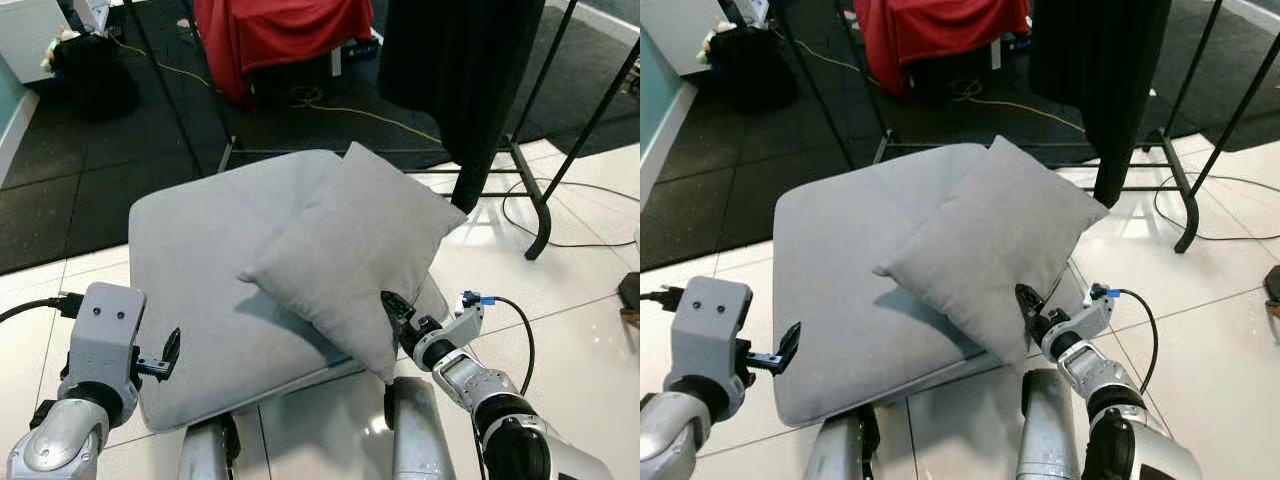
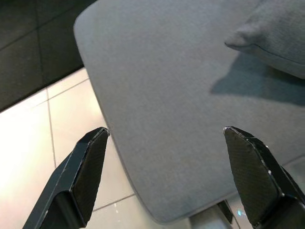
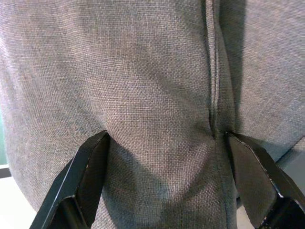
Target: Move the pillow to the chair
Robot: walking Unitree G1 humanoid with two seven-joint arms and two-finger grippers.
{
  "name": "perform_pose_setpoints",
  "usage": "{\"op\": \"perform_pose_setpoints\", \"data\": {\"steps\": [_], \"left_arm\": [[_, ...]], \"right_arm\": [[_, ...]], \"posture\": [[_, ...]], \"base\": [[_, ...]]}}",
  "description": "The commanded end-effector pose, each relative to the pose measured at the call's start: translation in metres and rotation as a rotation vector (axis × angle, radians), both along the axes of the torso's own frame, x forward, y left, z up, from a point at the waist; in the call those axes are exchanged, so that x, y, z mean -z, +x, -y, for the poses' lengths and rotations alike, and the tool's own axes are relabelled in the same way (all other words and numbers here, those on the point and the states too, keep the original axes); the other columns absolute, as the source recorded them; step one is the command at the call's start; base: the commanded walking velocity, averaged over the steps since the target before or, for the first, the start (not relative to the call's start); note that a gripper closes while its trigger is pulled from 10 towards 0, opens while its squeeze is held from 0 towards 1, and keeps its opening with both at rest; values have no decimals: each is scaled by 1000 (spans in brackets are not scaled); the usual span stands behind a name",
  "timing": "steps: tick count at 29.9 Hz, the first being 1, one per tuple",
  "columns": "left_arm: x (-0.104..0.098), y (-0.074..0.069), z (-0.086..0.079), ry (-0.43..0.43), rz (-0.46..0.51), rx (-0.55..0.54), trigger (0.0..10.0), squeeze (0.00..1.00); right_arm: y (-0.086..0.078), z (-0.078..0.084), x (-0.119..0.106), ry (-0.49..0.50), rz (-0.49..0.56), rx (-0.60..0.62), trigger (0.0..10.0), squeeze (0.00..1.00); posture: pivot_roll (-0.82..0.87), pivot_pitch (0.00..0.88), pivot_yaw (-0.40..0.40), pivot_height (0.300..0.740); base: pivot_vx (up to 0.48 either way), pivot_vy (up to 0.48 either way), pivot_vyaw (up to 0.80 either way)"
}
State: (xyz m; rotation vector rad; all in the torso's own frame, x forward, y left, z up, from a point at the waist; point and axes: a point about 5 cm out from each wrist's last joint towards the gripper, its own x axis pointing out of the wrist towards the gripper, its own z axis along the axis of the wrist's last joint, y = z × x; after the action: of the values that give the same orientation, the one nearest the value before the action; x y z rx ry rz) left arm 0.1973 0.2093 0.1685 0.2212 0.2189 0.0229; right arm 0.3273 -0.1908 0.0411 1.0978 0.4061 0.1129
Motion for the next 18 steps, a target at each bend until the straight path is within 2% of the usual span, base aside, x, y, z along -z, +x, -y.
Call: {"op": "perform_pose_setpoints", "data": {"steps": [1,8,9,11,12,14,18], "left_arm": [[-2,-5,-2,11,-16,-10,10000,0],[-3,-9,1,3,-26,-4,10000,0],[-4,-9,1,3,-26,-2,10000,0],[-4,-9,1,3,-26,-2,10000,0],[-6,-10,2,2,-28,-1,10000,0],[-9,-14,1,2,-31,-3,10000,0],[-11,-18,0,5,-38,-8,10000,0]], "right_arm": [[-20,1,24,28,-111,16,10000,1000],[-21,-2,20,106,-40,-29,10000,1000],[-20,-6,18,141,-14,-54,10000,1000],[-20,-6,18,141,-14,-54,10000,1000],[-18,-10,15,170,3,-69,10000,0],[-9,-20,4,219,41,-105,10000,0],[2,-33,-9,218,70,-162,10000,0]], "posture": [[77,329,94,465],[89,345,101,465],[94,353,105,465],[94,353,105,465],[100,364,106,465],[115,377,106,465],[128,385,106,465]], "base": [[0,0,0],[0,0,0],[0,0,0],[0,0,0],[0,0,0],[0,0,0],[0,0,0]]}}
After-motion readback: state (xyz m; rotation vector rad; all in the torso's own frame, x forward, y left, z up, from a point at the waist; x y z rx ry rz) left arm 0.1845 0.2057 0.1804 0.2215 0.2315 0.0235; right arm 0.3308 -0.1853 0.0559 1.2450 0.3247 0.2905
